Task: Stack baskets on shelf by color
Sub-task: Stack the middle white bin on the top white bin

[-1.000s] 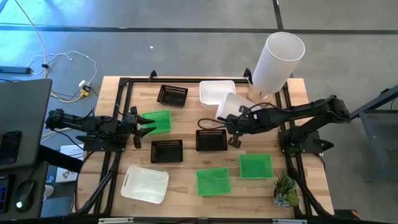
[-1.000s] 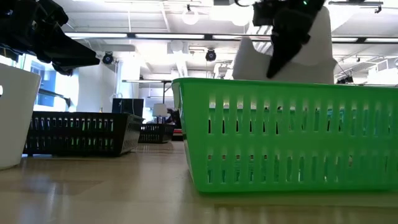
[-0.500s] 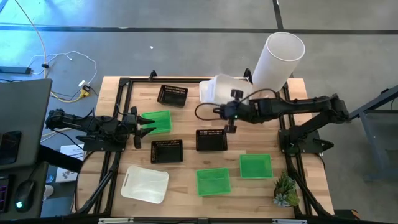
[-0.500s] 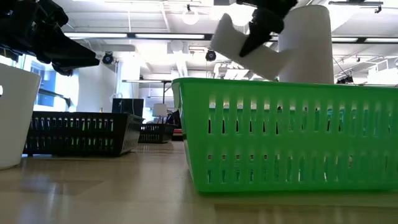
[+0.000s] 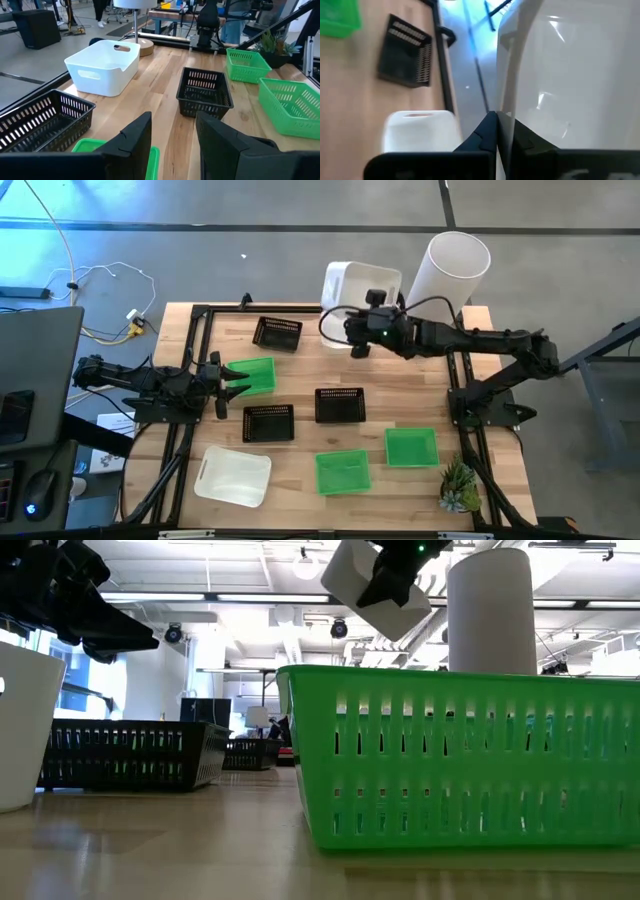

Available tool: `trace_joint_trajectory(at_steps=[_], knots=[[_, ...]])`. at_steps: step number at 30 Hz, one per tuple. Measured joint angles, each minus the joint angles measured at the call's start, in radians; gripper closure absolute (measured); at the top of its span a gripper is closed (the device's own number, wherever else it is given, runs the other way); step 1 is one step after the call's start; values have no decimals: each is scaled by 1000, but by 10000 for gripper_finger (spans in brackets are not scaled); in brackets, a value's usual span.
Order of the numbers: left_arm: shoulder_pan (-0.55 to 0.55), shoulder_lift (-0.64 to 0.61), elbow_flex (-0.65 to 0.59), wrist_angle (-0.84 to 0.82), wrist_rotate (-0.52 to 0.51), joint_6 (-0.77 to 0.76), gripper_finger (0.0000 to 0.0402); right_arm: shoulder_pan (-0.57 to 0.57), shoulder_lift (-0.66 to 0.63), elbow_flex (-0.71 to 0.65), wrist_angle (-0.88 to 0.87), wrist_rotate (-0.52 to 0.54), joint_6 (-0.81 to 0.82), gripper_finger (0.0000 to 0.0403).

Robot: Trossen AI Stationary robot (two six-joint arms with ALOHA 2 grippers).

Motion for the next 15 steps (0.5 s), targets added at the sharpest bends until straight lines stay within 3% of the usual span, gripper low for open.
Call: trace_joint_trajectory(at_steps=[9, 15], knots=[[0, 0, 0, 0, 0, 0, 259, -106, 0, 0, 34, -34, -34, 403], [0, 0, 0, 0, 0, 0, 259, -135, 10, 46, -62, -80, 8, 403]])
